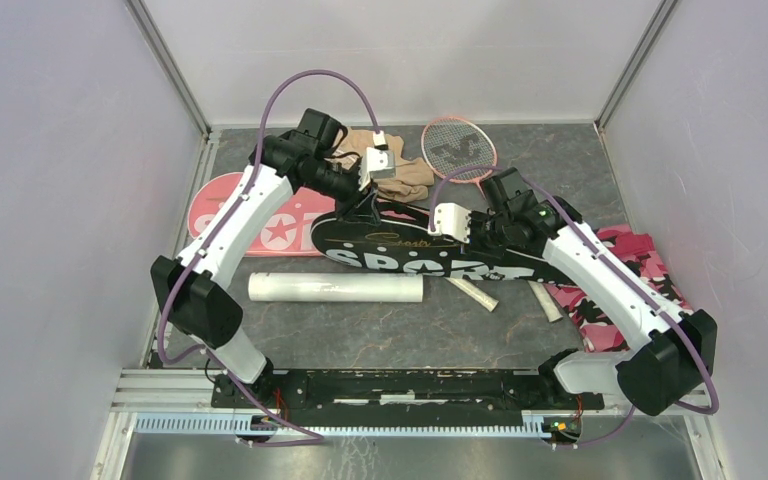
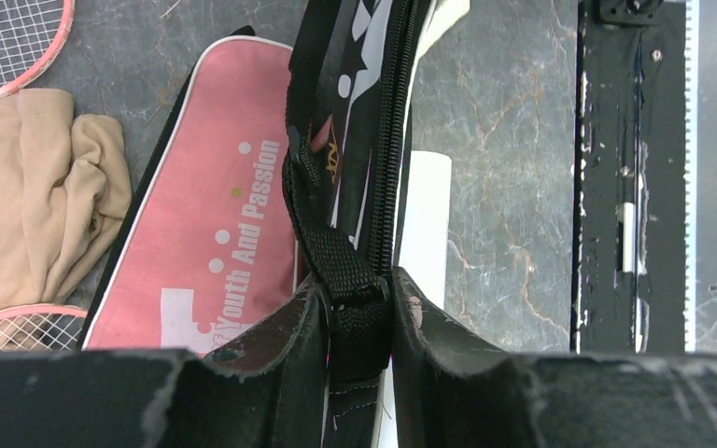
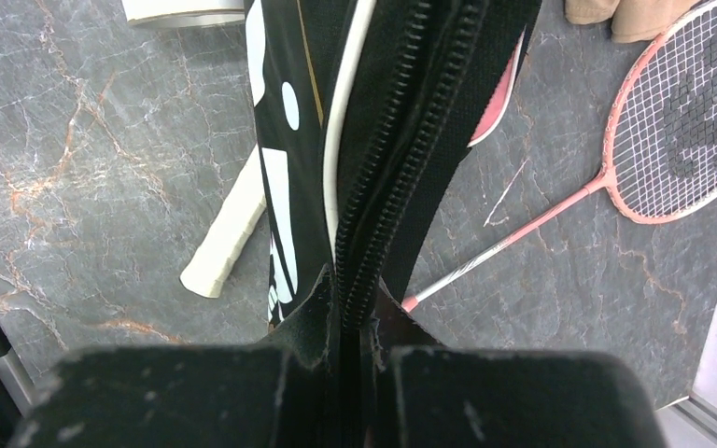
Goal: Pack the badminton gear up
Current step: Adjust the racket bag at the center of the board.
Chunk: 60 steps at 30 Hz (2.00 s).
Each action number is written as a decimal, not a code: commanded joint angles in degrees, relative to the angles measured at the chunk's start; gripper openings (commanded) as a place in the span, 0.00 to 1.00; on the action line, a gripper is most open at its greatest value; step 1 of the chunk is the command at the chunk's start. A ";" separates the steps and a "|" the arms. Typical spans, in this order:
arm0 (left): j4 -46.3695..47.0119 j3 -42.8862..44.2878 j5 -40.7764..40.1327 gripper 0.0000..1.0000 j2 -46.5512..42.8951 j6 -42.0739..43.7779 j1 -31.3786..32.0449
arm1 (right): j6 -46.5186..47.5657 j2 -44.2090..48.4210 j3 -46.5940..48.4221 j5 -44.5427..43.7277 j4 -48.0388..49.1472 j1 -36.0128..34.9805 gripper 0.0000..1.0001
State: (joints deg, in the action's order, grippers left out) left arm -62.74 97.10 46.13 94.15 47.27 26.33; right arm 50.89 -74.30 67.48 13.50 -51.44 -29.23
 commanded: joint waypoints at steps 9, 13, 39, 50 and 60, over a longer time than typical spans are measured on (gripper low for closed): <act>30.08 -9.44 3.41 0.11 -8.80 -36.03 -5.39 | 2.13 2.21 -2.95 -2.60 0.03 0.13 0.00; 43.68 -18.52 -0.22 0.11 -13.86 -51.60 -6.75 | 2.19 2.36 -3.71 -2.61 0.07 0.00 0.00; 50.76 -27.74 -20.17 0.23 -20.17 -55.46 -8.22 | 1.66 2.11 -4.05 -2.42 -0.24 0.02 0.00; 48.37 -26.65 -16.84 0.22 -19.77 -45.83 -8.06 | 2.02 1.77 -3.25 -1.91 -0.40 0.05 0.00; 31.58 -13.93 7.59 0.60 -16.92 -23.21 -3.37 | 2.02 1.05 -2.40 -1.94 -1.09 0.10 0.00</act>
State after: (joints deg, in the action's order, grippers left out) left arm -20.73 75.33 43.16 75.85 8.08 19.75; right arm 51.86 -72.73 63.94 13.45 -48.99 -29.58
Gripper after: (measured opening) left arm 0.528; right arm 0.050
